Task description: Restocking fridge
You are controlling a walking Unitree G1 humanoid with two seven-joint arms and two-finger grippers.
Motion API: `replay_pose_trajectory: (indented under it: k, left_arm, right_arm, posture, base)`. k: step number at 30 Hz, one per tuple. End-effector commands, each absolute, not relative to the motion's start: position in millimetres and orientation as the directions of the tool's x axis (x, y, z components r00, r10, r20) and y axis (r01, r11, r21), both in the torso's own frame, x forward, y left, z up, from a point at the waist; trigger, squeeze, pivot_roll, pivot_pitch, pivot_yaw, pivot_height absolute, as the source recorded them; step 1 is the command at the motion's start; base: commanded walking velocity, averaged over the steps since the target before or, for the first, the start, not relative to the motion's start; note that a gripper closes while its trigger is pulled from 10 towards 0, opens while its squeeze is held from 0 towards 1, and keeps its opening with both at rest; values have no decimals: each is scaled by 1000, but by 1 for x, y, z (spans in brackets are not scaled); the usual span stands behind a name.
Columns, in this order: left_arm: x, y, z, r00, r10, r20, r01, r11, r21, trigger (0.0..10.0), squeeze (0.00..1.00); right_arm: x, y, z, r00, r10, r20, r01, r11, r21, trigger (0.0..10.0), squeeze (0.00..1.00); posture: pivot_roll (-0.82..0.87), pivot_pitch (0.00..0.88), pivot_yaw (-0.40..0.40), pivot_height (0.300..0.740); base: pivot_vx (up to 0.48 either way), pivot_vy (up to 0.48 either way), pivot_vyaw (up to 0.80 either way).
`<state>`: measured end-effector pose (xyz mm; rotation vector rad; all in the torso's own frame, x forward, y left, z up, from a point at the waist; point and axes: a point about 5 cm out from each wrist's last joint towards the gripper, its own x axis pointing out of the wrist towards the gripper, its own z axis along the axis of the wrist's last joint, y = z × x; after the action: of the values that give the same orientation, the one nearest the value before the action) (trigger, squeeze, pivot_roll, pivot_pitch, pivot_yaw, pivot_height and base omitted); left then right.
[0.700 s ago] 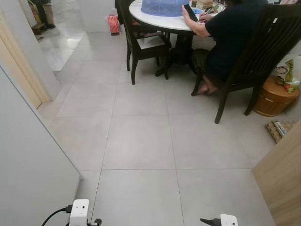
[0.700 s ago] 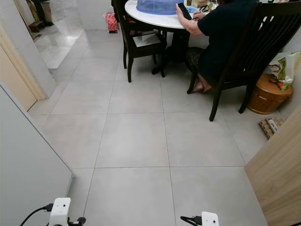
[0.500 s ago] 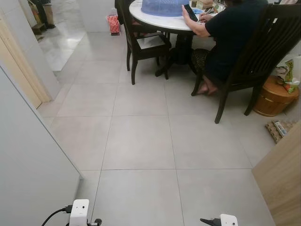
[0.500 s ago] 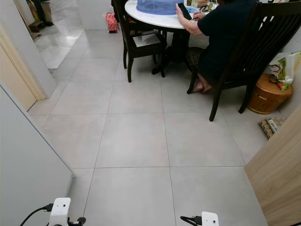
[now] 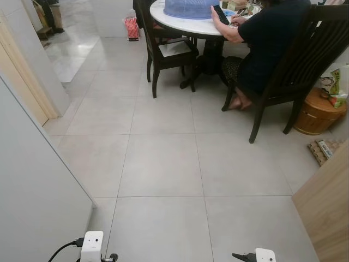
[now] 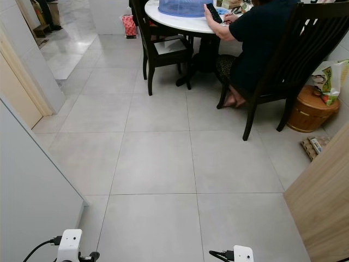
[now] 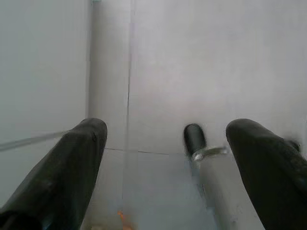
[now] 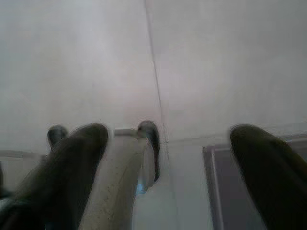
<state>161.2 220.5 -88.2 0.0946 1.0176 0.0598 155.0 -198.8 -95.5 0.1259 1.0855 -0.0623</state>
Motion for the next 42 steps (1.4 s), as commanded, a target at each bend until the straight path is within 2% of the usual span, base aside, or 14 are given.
replay_pose_trajectory:
  k: [1,14,23,32,38,42]
  left_arm:
    - [137,206,-101,431,34,-902,69,995,70,10000,0]
    - [139,207,-100,448,47,-893,95,990,100,10000,0]
    - [146,213,-95,509,64,-859,99,986,132,10000,0]
    - [146,218,-94,509,78,-857,104,983,151,10000,0]
    - [147,218,-93,540,109,-835,-13,993,121,10000,0]
    - [149,216,-92,571,108,-814,-44,994,101,10000,0]
  right_arm:
    - [182,-200,-84,527,21,-849,87,993,78,10000,0]
    - [183,-200,-83,524,25,-851,91,992,85,10000,0]
    - [184,-192,-84,529,21,-849,132,985,107,10000,0]
    - [185,-185,-85,527,33,-849,144,981,128,10000,0]
    - [185,-188,-84,541,15,-841,181,974,133,10000,0]
    - [186,-190,-83,550,9,-835,187,973,134,10000,0]
  posture:
    - [-6,0,-99,740]
    - [-10,0,-95,740]
    - [7,0,-41,740]
    - [8,0,-27,740]
    - [-9,0,-49,740]
    - [-13,0,-63,740]
  base:
    - [0,0,0]
    - [0,0,0]
    - [0,0,0]
    - [0,0,0]
    - [0,0,0]
    - [0,0,0]
